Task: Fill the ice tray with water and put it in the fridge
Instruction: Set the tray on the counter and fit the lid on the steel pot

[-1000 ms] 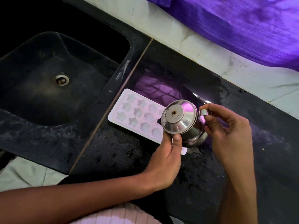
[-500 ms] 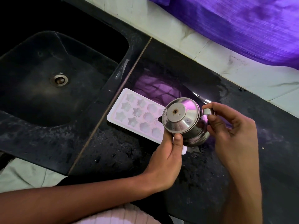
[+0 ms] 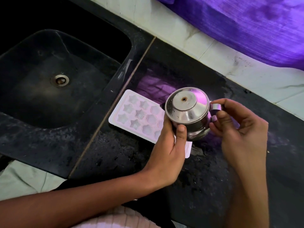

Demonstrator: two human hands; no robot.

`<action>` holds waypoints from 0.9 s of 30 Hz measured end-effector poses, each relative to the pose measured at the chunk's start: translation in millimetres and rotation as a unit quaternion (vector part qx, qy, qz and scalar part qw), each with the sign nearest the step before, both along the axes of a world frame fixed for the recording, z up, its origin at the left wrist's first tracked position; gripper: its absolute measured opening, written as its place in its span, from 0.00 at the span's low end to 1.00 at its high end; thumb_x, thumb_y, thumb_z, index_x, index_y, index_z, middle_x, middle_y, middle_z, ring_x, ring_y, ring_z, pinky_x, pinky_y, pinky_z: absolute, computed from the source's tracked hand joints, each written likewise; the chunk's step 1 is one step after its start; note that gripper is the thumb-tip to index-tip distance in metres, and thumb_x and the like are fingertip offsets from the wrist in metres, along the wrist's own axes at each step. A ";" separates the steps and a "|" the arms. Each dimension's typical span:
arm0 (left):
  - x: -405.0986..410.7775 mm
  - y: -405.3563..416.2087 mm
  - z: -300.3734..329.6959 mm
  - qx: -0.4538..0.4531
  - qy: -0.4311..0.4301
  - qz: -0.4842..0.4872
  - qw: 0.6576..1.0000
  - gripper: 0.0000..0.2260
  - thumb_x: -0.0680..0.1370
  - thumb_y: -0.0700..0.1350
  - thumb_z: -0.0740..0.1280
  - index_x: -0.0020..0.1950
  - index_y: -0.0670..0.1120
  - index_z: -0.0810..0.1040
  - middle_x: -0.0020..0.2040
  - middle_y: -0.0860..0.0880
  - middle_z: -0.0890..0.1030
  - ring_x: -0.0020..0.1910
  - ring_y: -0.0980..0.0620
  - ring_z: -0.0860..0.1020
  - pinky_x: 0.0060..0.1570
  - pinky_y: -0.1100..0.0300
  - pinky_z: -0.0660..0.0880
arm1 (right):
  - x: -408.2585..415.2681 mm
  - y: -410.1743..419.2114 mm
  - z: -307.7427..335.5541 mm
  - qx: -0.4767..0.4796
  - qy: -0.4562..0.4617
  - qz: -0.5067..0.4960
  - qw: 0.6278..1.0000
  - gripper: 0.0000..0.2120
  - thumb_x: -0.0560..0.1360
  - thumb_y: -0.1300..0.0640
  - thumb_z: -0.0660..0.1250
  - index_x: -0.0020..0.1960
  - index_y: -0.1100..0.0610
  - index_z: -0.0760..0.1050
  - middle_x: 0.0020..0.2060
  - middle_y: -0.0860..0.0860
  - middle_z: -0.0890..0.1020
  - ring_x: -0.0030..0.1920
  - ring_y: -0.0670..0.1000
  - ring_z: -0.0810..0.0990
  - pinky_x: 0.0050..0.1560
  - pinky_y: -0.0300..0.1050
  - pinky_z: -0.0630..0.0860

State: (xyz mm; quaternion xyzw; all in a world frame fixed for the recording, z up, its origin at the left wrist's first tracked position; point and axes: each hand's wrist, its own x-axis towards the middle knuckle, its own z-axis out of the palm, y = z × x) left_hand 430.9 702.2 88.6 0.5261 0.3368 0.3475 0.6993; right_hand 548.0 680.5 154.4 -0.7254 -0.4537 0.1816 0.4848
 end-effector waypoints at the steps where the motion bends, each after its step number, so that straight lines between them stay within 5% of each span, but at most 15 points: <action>1: -0.2 3.6 0.3 -0.001 -0.004 0.006 1.000 0.23 0.79 0.57 0.49 0.74 0.61 0.49 0.68 0.70 0.61 0.64 0.78 0.60 0.58 0.82 0.57 | -0.1 2.2 -0.5 0.002 0.002 -0.003 1.000 0.16 0.78 0.66 0.63 0.45 0.45 0.79 0.39 0.42 0.83 0.40 0.45 0.81 0.43 0.39 0.81; 8: -0.5 30.6 -4.7 -0.039 0.017 0.034 0.999 0.26 0.75 0.61 0.47 0.72 0.57 0.61 0.57 0.72 0.70 0.53 0.81 0.67 0.50 0.84 0.62 | -2.4 24.8 -3.3 -0.013 -0.014 -0.008 1.000 0.12 0.75 0.65 0.67 0.45 0.47 0.80 0.38 0.42 0.84 0.42 0.46 0.83 0.42 0.47 0.83; 16: 0.3 45.1 -6.3 -0.118 0.050 0.013 0.992 0.11 0.80 0.58 0.45 0.59 0.64 0.62 0.46 0.74 0.67 0.38 0.87 0.64 0.37 0.87 0.62 | -0.8 42.9 -9.4 -0.060 -0.047 -0.030 0.997 0.08 0.73 0.58 0.71 0.47 0.46 0.82 0.40 0.43 0.85 0.42 0.46 0.84 0.44 0.51 0.82; 21: 1.9 45.8 -9.7 -0.134 0.054 0.008 0.990 0.18 0.80 0.59 0.44 0.67 0.62 0.62 0.47 0.74 0.67 0.41 0.83 0.64 0.41 0.82 0.62 | 0.4 46.7 -8.9 -0.067 -0.063 -0.032 0.995 0.08 0.72 0.58 0.72 0.47 0.45 0.82 0.40 0.42 0.84 0.38 0.44 0.83 0.44 0.51 0.82; 27: 2.8 46.5 -10.4 -0.151 0.061 -0.001 0.987 0.10 0.79 0.59 0.45 0.58 0.66 0.61 0.46 0.75 0.67 0.39 0.86 0.64 0.39 0.84 0.63 | 0.6 50.8 -10.0 -0.073 -0.078 -0.026 0.994 0.08 0.73 0.58 0.71 0.48 0.45 0.82 0.42 0.41 0.84 0.38 0.41 0.83 0.45 0.50 0.82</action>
